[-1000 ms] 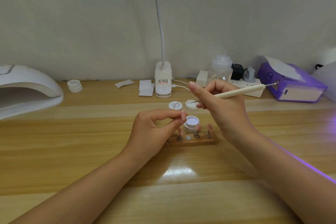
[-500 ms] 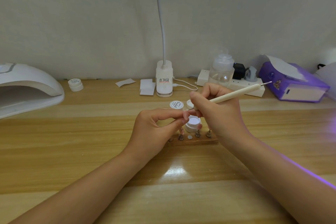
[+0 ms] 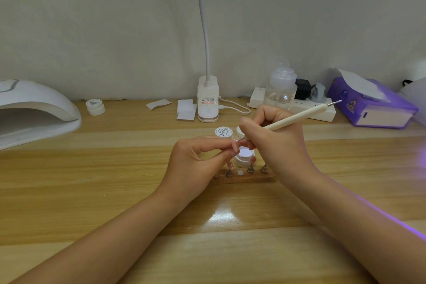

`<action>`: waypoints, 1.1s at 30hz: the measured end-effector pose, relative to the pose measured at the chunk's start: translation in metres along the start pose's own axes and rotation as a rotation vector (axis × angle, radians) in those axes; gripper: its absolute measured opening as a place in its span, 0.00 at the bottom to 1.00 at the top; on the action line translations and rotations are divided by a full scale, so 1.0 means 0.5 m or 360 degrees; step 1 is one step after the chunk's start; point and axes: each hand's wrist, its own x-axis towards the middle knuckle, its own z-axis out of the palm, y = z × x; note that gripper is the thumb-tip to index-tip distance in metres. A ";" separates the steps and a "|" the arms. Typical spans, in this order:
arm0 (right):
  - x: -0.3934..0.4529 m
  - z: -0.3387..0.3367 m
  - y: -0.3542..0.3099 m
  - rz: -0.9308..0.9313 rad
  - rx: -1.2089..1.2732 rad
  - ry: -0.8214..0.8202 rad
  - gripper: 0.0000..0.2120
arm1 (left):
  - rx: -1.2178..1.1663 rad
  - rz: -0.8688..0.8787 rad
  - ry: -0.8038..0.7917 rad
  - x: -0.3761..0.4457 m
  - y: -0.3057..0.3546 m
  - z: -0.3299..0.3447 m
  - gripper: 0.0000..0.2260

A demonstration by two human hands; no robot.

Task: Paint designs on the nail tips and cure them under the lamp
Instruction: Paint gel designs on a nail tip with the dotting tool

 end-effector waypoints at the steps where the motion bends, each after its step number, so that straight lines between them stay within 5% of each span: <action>1: 0.000 0.000 0.000 -0.0001 -0.0003 0.0001 0.13 | -0.0004 0.0004 0.0003 0.000 0.000 0.000 0.06; 33: 0.000 0.001 -0.001 0.0012 -0.0002 -0.0004 0.12 | -0.0011 0.0006 0.0001 0.001 0.002 0.000 0.06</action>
